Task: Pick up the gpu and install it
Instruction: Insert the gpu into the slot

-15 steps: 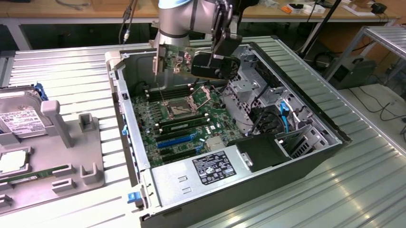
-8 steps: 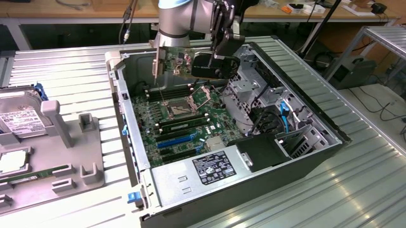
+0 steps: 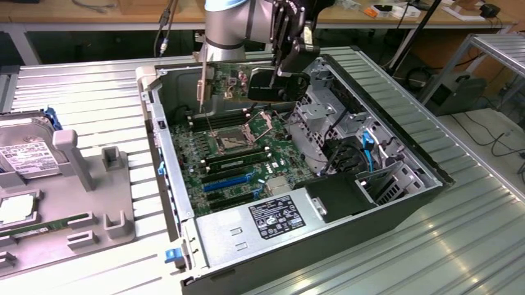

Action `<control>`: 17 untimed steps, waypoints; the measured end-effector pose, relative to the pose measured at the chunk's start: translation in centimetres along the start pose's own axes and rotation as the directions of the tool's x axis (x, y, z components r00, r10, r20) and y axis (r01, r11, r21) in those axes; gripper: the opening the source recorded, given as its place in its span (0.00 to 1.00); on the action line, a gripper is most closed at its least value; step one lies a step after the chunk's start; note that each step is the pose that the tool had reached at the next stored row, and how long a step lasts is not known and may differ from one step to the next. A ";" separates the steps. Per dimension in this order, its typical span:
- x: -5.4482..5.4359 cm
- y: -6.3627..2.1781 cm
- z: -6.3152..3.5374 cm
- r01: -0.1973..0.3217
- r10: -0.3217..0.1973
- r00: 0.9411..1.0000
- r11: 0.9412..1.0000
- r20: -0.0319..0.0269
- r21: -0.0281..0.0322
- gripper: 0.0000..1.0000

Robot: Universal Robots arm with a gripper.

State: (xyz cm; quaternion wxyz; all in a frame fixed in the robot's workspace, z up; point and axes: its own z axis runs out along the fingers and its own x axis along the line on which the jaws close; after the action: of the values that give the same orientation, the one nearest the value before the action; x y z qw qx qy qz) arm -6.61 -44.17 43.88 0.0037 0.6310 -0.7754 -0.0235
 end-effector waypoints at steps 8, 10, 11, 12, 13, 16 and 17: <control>0.0 0.00 0.00 0.050 -0.050 0.999 0.999 -0.002 -0.001 0.27; 0.0 0.00 0.00 0.060 -0.060 0.998 0.998 -0.003 -0.002 0.27; 0.0 0.00 0.00 0.064 -0.064 0.998 0.998 -0.003 -0.002 0.27; 0.0 0.00 0.00 0.068 -0.068 0.998 0.998 -0.003 -0.002 0.27; 0.0 0.00 0.00 0.074 -0.074 0.997 0.997 -0.003 -0.002 0.27; 0.0 0.00 0.00 0.092 -0.092 0.996 0.996 -0.004 -0.002 0.27; 0.0 0.00 0.00 0.105 -0.105 0.994 0.994 -0.004 -0.003 0.27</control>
State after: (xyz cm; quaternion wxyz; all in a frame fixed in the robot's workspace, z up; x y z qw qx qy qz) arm -6.61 -44.17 43.88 0.0050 0.6709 -0.7412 -0.0232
